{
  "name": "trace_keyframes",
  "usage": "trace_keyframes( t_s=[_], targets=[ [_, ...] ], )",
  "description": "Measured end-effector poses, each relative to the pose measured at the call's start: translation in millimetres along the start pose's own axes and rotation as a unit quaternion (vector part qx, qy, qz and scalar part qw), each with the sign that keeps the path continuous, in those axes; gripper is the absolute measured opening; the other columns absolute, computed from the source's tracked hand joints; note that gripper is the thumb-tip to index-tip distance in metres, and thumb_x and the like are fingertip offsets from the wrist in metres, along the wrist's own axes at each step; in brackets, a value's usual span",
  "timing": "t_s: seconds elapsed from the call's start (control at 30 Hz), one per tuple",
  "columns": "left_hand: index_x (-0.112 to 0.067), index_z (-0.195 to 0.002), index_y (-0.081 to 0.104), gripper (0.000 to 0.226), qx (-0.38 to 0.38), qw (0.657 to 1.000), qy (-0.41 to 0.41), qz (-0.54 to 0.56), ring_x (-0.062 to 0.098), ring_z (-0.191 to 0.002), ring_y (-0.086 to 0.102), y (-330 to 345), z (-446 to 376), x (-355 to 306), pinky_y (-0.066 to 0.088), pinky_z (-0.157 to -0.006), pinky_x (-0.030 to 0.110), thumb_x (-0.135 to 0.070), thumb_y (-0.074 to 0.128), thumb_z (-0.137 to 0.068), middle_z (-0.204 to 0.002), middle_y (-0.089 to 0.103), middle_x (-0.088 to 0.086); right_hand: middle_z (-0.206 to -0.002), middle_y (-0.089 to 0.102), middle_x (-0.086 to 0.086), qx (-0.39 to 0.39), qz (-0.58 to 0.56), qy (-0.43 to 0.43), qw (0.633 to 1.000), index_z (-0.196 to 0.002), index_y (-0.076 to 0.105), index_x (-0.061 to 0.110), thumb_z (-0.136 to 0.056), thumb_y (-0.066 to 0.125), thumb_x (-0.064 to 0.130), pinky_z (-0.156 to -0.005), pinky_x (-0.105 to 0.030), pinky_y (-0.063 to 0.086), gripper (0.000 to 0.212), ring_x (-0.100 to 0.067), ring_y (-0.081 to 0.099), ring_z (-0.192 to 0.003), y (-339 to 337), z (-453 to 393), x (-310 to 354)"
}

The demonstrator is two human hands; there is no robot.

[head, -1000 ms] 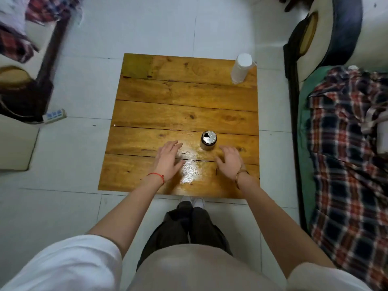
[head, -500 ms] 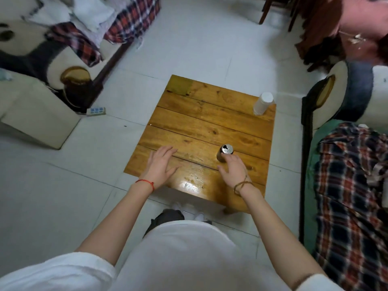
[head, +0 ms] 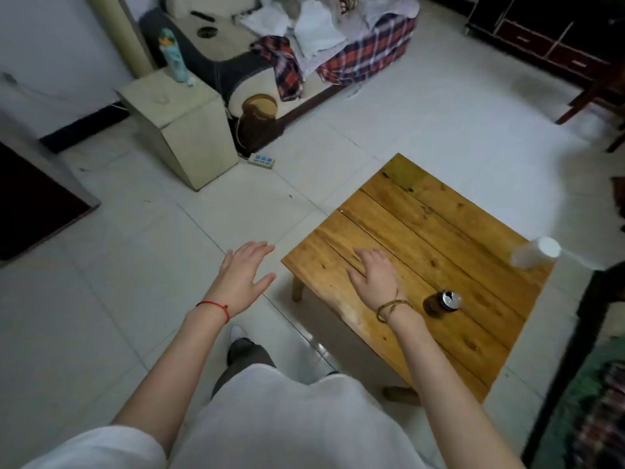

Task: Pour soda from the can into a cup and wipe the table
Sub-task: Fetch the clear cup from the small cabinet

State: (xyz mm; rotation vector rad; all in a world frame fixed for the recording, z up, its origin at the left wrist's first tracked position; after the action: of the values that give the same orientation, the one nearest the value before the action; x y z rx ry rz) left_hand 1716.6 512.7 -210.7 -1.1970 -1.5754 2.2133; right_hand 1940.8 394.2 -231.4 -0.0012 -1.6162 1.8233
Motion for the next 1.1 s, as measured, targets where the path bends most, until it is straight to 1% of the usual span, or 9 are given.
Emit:
trace_keyframes(
  t_s=[0.23, 0.4, 0.47, 0.53, 0.63, 0.83, 0.93, 1.03, 1.1],
  targets=[
    [-0.022, -0.145, 0.04, 0.053, -0.063, 0.994, -0.094, 0.009, 0.019, -0.144, 0.028, -86, 31, 128, 0.015, -0.12, 0.05, -0.034, 0.056, -0.096, -0.151, 0.039, -0.001, -0.144, 0.046, -0.004, 0.036, 0.004, -0.095, 0.995, -0.141, 0.042, 0.015, -0.096, 0.046, 0.035, -0.117, -0.037, 0.021, 0.049, -0.025, 0.026, -0.143, 49, -64, 152],
    [-0.022, -0.145, 0.04, 0.053, -0.099, 0.986, -0.135, 0.001, 0.019, -0.144, 0.029, -153, 46, 220, 0.017, -0.119, 0.049, -0.033, 0.056, -0.096, -0.151, 0.04, -0.001, -0.143, 0.048, -0.005, 0.052, -0.002, -0.145, 0.988, -0.14, 0.044, 0.013, -0.094, 0.041, 0.042, -0.117, -0.036, 0.021, 0.054, -0.027, 0.028, -0.142, 85, -112, 265],
    [-0.022, -0.145, 0.04, 0.053, -0.11, 0.983, -0.149, 0.006, 0.019, -0.143, 0.03, -178, 51, 252, 0.017, -0.12, 0.049, -0.032, 0.056, -0.096, -0.151, 0.04, -0.002, -0.143, 0.048, -0.005, 0.055, -0.001, -0.163, 0.985, -0.14, 0.044, 0.013, -0.096, 0.044, 0.04, -0.118, -0.037, 0.021, 0.052, -0.026, 0.028, -0.142, 94, -130, 306],
    [-0.022, -0.145, 0.041, 0.053, -0.115, 0.981, -0.155, 0.003, 0.02, -0.142, 0.032, -200, 55, 280, 0.02, -0.118, 0.05, -0.032, 0.056, -0.095, -0.15, 0.041, -0.001, -0.144, 0.047, -0.005, 0.057, -0.002, -0.177, 0.983, -0.141, 0.043, 0.013, -0.097, 0.047, 0.035, -0.118, -0.038, 0.02, 0.05, -0.026, 0.027, -0.143, 100, -145, 342],
    [-0.022, -0.145, 0.041, 0.053, -0.126, 0.976, -0.176, 0.002, 0.019, -0.142, 0.032, -229, 61, 317, 0.022, -0.117, 0.05, -0.032, 0.056, -0.095, -0.149, 0.042, -0.001, -0.143, 0.048, -0.005, 0.059, -0.001, -0.196, 0.979, -0.14, 0.044, 0.013, -0.097, 0.047, 0.035, -0.118, -0.038, 0.021, 0.049, -0.026, 0.029, -0.142, 109, -165, 385],
    [-0.023, -0.145, 0.04, 0.051, -0.153, 0.967, -0.205, 0.002, 0.014, -0.142, 0.029, -271, 52, 375, 0.017, -0.12, 0.048, -0.033, 0.053, -0.097, -0.15, 0.04, -0.005, -0.141, 0.05, -0.006, 0.074, 0.013, -0.223, 0.972, -0.139, 0.046, 0.012, -0.096, 0.049, 0.033, -0.117, -0.038, 0.023, 0.048, -0.027, 0.031, -0.141, 132, -212, 449],
    [-0.023, -0.145, 0.04, 0.051, -0.16, 0.964, -0.213, 0.007, 0.014, -0.142, 0.03, -291, 32, 407, 0.016, -0.121, 0.047, -0.032, 0.053, -0.097, -0.149, 0.041, -0.005, -0.14, 0.051, -0.006, 0.079, 0.016, -0.228, 0.97, -0.138, 0.047, 0.012, -0.096, 0.048, 0.036, -0.116, -0.039, 0.024, 0.048, -0.028, 0.033, -0.139, 147, -245, 477],
    [-0.024, -0.145, 0.04, 0.05, -0.166, 0.963, -0.213, 0.006, 0.015, -0.141, 0.032, -311, 3, 444, 0.017, -0.12, 0.048, -0.031, 0.054, -0.097, -0.148, 0.042, -0.005, -0.137, 0.054, -0.007, 0.08, 0.016, -0.233, 0.969, -0.135, 0.05, 0.011, -0.091, 0.04, 0.044, -0.115, -0.04, 0.027, 0.056, -0.029, 0.038, -0.136, 160, -286, 508],
    [-0.024, -0.144, 0.04, 0.05, -0.172, 0.962, -0.213, 0.006, 0.015, -0.141, 0.032, -330, -21, 467, 0.016, -0.121, 0.047, -0.031, 0.053, -0.097, -0.148, 0.042, -0.006, -0.137, 0.054, -0.008, 0.08, 0.017, -0.239, 0.968, -0.135, 0.05, 0.011, -0.094, 0.046, 0.039, -0.114, -0.041, 0.028, 0.051, -0.029, 0.039, -0.136, 165, -318, 532]
  ],
)
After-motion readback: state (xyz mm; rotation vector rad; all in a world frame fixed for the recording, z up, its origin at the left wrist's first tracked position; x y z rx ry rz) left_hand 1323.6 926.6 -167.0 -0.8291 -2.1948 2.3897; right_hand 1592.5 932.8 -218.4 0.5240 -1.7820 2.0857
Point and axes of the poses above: each hand's wrist, its own z-axis away from the middle knuckle, its own y-axis out of the palm, x = y × z, the point moved 10 cm from there along -z, towards the middle knuckle
